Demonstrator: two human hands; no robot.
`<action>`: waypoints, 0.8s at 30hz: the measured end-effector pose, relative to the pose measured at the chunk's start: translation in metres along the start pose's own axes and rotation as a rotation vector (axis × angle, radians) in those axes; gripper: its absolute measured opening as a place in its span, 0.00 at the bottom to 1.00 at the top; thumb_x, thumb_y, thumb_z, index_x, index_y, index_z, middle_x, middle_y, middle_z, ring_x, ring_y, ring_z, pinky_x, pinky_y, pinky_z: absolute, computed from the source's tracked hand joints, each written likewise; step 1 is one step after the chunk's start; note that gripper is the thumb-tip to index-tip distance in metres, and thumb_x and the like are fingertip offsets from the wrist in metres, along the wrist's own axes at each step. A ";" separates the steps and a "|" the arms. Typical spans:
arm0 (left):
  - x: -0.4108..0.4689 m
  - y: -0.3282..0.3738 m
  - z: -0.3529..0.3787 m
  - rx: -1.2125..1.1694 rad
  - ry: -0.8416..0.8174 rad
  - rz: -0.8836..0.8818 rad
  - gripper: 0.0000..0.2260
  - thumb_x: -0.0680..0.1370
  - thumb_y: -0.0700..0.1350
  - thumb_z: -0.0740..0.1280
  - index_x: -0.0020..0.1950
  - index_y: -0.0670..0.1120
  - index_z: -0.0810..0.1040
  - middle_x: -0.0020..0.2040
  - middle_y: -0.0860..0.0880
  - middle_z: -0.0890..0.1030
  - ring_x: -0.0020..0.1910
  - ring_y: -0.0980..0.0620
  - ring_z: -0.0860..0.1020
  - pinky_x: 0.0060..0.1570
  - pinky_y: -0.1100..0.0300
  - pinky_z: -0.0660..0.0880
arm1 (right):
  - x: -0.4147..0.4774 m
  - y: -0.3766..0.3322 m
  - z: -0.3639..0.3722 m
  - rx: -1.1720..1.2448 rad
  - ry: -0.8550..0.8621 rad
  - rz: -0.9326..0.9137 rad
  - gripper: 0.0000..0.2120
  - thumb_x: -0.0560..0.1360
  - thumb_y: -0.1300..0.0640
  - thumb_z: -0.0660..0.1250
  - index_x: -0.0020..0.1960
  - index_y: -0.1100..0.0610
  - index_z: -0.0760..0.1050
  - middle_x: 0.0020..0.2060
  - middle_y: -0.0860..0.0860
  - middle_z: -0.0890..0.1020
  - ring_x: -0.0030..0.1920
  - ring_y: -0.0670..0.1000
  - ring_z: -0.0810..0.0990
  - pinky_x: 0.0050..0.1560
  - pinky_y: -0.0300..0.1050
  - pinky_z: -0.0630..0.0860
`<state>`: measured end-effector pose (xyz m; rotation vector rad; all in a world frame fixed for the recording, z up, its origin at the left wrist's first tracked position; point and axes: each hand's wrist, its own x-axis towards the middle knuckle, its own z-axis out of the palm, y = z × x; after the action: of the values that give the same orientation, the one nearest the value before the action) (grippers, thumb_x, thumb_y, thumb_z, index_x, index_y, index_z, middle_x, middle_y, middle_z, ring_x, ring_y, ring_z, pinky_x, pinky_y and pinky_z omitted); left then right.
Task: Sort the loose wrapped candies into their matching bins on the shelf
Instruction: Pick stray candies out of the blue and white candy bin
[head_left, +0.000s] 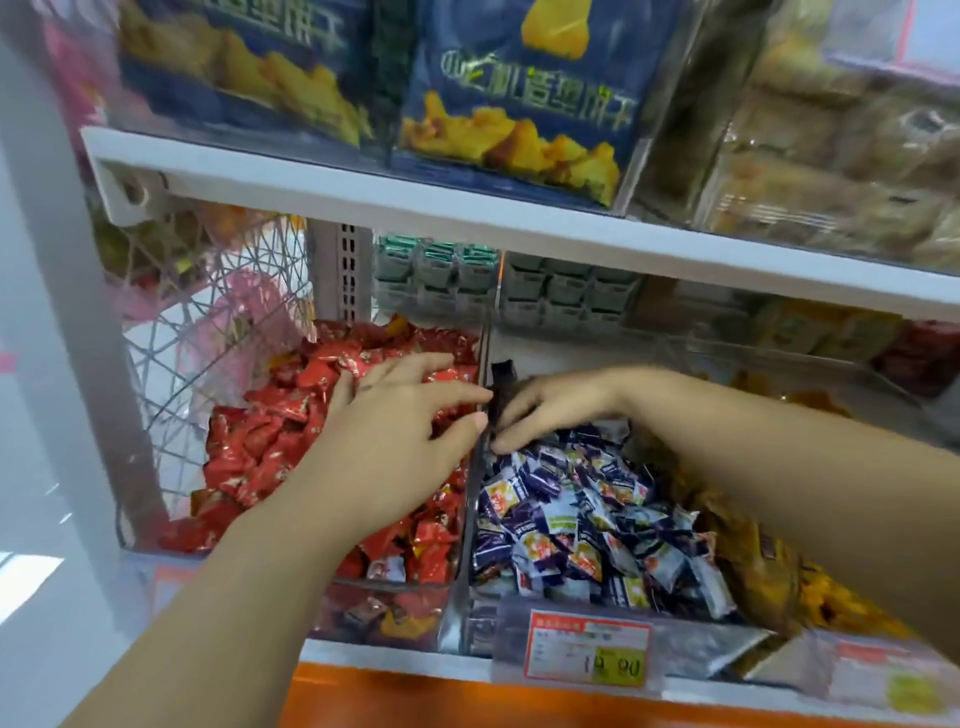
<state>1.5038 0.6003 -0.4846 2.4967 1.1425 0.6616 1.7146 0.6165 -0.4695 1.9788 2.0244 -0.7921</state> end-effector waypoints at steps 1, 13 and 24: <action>0.000 0.001 0.000 -0.011 -0.002 -0.005 0.15 0.78 0.58 0.58 0.64 0.67 0.71 0.74 0.60 0.61 0.74 0.55 0.55 0.72 0.42 0.45 | -0.002 0.004 0.001 -0.019 -0.046 -0.015 0.12 0.73 0.40 0.65 0.52 0.44 0.78 0.49 0.39 0.76 0.53 0.43 0.73 0.60 0.42 0.66; -0.003 0.002 0.000 -0.059 -0.012 -0.009 0.12 0.79 0.60 0.55 0.60 0.70 0.71 0.73 0.61 0.62 0.74 0.55 0.56 0.73 0.40 0.47 | -0.056 0.060 0.005 -0.350 -0.074 0.089 0.20 0.74 0.50 0.68 0.65 0.49 0.74 0.68 0.50 0.70 0.67 0.52 0.70 0.64 0.46 0.68; 0.000 0.003 0.002 -0.078 -0.010 -0.025 0.11 0.78 0.60 0.53 0.56 0.71 0.72 0.68 0.65 0.63 0.72 0.59 0.58 0.74 0.44 0.45 | 0.012 0.023 -0.011 0.103 0.182 0.057 0.25 0.80 0.41 0.52 0.74 0.50 0.61 0.73 0.50 0.64 0.71 0.52 0.64 0.69 0.49 0.59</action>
<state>1.5068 0.5977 -0.4852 2.4144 1.1214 0.6727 1.7380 0.6314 -0.4712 2.2298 2.0506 -0.7419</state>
